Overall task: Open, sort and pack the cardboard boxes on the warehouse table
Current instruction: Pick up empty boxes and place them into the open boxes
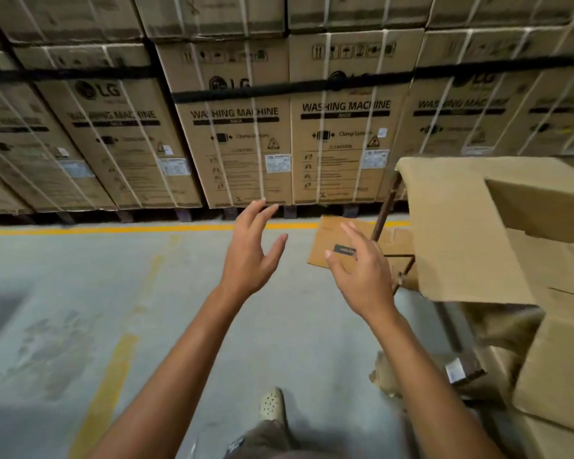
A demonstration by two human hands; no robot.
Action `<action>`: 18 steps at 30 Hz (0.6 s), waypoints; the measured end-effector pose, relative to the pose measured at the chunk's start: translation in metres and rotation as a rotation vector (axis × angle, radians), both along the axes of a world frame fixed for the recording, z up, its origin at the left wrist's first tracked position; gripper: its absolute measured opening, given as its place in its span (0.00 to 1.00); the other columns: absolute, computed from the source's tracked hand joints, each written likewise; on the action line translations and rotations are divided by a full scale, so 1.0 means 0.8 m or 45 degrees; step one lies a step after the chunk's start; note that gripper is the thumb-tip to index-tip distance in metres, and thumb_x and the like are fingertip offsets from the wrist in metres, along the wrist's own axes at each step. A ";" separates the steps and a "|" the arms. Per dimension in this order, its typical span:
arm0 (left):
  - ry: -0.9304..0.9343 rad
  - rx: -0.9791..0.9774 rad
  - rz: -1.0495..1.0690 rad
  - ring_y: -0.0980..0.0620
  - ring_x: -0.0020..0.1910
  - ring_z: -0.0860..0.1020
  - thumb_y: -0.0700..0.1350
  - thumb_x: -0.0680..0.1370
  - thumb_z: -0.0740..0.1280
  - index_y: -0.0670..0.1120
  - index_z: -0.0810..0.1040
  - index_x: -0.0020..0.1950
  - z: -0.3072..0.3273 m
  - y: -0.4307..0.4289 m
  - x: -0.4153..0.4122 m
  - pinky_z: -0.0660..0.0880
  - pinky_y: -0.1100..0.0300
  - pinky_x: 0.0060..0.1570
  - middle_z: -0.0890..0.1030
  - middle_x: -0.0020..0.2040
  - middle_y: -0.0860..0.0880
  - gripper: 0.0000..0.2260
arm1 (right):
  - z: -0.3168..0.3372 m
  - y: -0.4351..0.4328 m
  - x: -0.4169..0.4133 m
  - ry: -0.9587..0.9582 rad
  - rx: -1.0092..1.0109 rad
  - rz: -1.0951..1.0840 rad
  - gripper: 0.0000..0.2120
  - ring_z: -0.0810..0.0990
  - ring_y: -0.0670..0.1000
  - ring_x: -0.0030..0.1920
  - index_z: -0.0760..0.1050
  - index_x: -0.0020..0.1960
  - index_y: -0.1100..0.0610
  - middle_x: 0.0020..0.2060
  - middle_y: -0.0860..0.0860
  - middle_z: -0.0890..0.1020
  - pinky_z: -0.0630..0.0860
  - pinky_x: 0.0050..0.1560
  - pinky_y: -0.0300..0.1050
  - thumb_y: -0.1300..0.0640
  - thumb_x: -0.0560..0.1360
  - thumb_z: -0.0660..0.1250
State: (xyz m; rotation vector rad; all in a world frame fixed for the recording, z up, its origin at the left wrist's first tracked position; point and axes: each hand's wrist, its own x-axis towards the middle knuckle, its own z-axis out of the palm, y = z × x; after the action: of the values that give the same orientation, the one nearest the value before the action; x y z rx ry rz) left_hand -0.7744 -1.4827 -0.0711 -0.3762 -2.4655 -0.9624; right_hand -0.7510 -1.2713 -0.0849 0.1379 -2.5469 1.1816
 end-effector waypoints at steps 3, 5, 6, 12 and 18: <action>0.018 -0.026 -0.061 0.49 0.75 0.64 0.50 0.80 0.65 0.45 0.71 0.73 0.018 -0.018 -0.096 0.59 0.63 0.72 0.68 0.74 0.46 0.22 | 0.022 -0.024 -0.093 0.001 -0.012 -0.090 0.27 0.69 0.55 0.73 0.70 0.74 0.56 0.73 0.54 0.71 0.65 0.70 0.49 0.52 0.77 0.70; 0.034 -0.046 -0.093 0.50 0.76 0.63 0.50 0.80 0.65 0.46 0.70 0.73 0.031 -0.026 -0.158 0.59 0.62 0.72 0.67 0.75 0.47 0.22 | 0.037 -0.033 -0.147 0.012 -0.052 -0.150 0.28 0.67 0.54 0.74 0.68 0.75 0.55 0.74 0.54 0.70 0.65 0.72 0.50 0.52 0.78 0.69; 0.035 -0.063 -0.096 0.51 0.76 0.62 0.50 0.80 0.66 0.47 0.70 0.74 0.036 -0.028 -0.183 0.58 0.62 0.72 0.67 0.75 0.47 0.22 | 0.043 -0.035 -0.168 0.024 -0.055 -0.182 0.28 0.67 0.53 0.74 0.68 0.76 0.54 0.75 0.53 0.70 0.65 0.72 0.51 0.51 0.78 0.69; 0.016 -0.064 -0.221 0.49 0.76 0.62 0.52 0.80 0.64 0.46 0.69 0.74 0.041 -0.015 -0.343 0.61 0.58 0.72 0.66 0.76 0.46 0.24 | 0.045 -0.022 -0.298 0.016 -0.126 -0.352 0.28 0.68 0.52 0.73 0.68 0.75 0.52 0.75 0.52 0.69 0.69 0.70 0.56 0.49 0.78 0.69; 0.015 -0.085 -0.319 0.49 0.78 0.59 0.51 0.81 0.65 0.48 0.66 0.77 0.025 0.036 -0.512 0.61 0.51 0.74 0.63 0.78 0.48 0.25 | 0.023 0.016 -0.444 0.006 -0.129 -0.469 0.26 0.66 0.51 0.74 0.70 0.74 0.52 0.75 0.51 0.69 0.65 0.72 0.48 0.50 0.78 0.68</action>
State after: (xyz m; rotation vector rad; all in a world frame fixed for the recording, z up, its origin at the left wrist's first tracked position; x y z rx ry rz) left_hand -1.1844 -1.4539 -0.0507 -0.7247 -2.4848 -0.9724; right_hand -1.1063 -1.2584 -0.0662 -0.3372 -2.3653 1.1533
